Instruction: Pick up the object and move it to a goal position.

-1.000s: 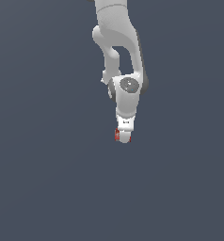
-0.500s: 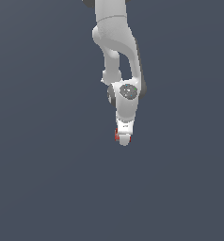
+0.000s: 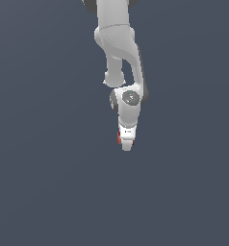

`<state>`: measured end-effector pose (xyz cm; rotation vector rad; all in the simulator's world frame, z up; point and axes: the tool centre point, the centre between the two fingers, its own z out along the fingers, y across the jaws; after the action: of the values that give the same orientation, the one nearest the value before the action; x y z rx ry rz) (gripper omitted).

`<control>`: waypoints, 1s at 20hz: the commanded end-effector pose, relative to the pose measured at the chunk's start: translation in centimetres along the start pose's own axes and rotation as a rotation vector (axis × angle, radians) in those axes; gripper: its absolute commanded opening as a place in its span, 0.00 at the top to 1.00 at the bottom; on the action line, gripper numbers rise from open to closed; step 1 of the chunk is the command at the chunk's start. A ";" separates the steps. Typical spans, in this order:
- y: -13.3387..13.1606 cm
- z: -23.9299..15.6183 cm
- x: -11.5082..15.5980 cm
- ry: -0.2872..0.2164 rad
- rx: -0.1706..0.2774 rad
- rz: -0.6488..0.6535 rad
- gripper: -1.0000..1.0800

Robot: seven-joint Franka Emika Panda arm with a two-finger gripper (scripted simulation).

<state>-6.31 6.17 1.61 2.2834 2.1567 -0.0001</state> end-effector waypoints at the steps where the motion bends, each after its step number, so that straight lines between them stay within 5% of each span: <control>1: 0.0 0.1 0.0 0.000 0.001 0.000 1.00; 20: 0.2 -3.7 -2.0 -0.001 -0.001 0.000 1.00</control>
<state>-6.27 4.63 4.45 2.2823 2.1575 -0.0003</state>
